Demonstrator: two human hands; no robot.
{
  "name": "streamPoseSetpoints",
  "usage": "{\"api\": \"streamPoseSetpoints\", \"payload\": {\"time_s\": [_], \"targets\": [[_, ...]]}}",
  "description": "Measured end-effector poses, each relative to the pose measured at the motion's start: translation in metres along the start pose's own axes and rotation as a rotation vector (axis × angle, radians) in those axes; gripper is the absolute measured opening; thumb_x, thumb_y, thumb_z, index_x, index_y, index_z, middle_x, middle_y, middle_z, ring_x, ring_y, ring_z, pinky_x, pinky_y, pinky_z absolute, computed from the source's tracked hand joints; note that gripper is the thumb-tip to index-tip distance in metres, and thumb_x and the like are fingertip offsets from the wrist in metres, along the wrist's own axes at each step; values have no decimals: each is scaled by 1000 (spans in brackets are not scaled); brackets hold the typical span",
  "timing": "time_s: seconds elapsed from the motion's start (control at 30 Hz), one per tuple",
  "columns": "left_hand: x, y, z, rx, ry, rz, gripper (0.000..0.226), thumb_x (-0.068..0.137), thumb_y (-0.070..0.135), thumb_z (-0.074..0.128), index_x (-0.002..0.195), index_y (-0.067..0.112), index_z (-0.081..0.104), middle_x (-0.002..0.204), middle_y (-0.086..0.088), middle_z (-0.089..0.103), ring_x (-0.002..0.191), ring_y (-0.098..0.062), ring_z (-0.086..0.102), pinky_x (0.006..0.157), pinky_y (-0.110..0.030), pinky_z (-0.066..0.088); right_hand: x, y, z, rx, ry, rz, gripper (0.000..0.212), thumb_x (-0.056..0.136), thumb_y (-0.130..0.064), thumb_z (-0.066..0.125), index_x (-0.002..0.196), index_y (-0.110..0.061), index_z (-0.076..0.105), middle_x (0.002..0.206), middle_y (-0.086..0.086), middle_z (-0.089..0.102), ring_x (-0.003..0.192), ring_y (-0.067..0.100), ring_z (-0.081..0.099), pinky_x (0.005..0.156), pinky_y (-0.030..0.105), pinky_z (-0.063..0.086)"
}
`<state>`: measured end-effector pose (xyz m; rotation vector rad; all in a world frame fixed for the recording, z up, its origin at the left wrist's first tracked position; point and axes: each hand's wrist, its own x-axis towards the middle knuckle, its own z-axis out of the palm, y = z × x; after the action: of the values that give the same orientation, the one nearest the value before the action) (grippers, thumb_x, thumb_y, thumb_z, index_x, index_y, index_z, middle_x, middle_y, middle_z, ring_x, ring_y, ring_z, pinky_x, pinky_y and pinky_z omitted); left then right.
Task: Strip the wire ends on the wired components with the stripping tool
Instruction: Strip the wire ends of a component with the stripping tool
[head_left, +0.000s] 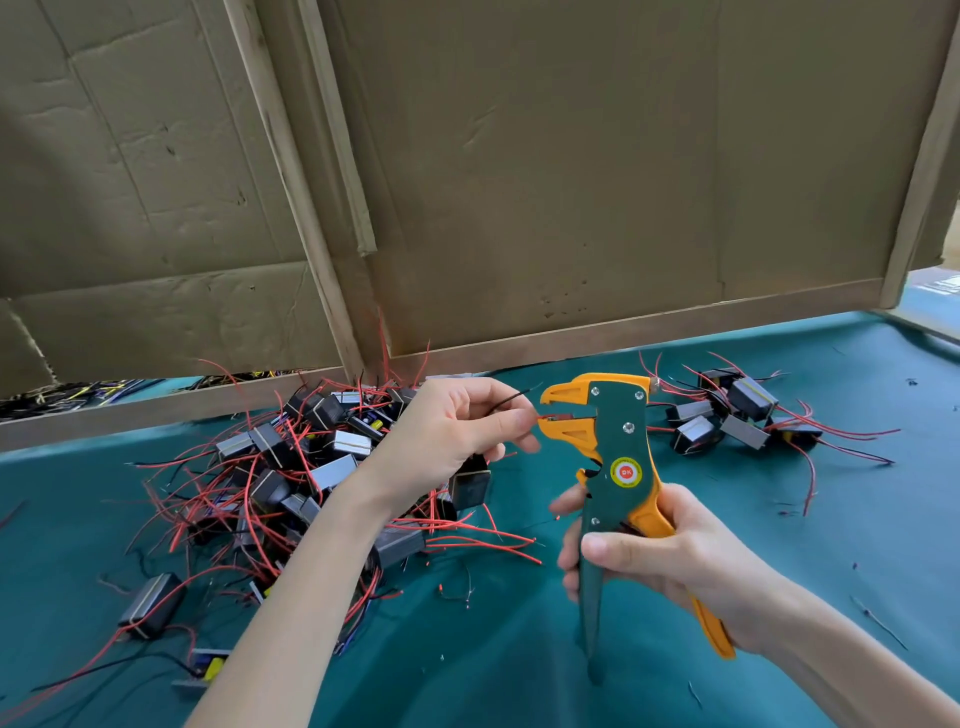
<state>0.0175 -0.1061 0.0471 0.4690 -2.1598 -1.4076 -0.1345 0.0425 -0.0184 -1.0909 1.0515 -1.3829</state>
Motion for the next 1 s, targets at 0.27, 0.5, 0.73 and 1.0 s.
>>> {"api": "streamPoseSetpoints", "payload": {"time_s": [0.27,0.5,0.73,1.0], "targets": [[-1,1,-1,32,-45,1,9,90,10,62,82,11,66,71,0,71,57,-5,50,60,-14,44,-1,1,4,-107,-37,20,32,64,-39,88,81,-17,72,86,17,74,86,37,70,79,35,56],[1,-5,-2,28,-66,-1,6,89,13,63,85,9,65,72,0,72,59,-5,52,61,-15,45,0,11,14,-63,63,91,37,62,-34,85,59,-12,55,54,18,56,44,31,57,51,35,50],[4,-14,13,-61,-69,-61,18,88,34,53,84,17,53,80,3,72,63,-16,45,63,-24,40,5,14,15,139,237,102,40,63,-21,88,57,-16,48,47,10,34,36,21,34,39,28,37],[7,-28,14,2,46,-136,35,104,18,32,89,17,65,76,-1,50,67,-8,43,77,-25,35,11,4,-4,308,177,22,10,69,-4,68,75,-8,61,71,20,56,65,34,59,66,42,56]]}}
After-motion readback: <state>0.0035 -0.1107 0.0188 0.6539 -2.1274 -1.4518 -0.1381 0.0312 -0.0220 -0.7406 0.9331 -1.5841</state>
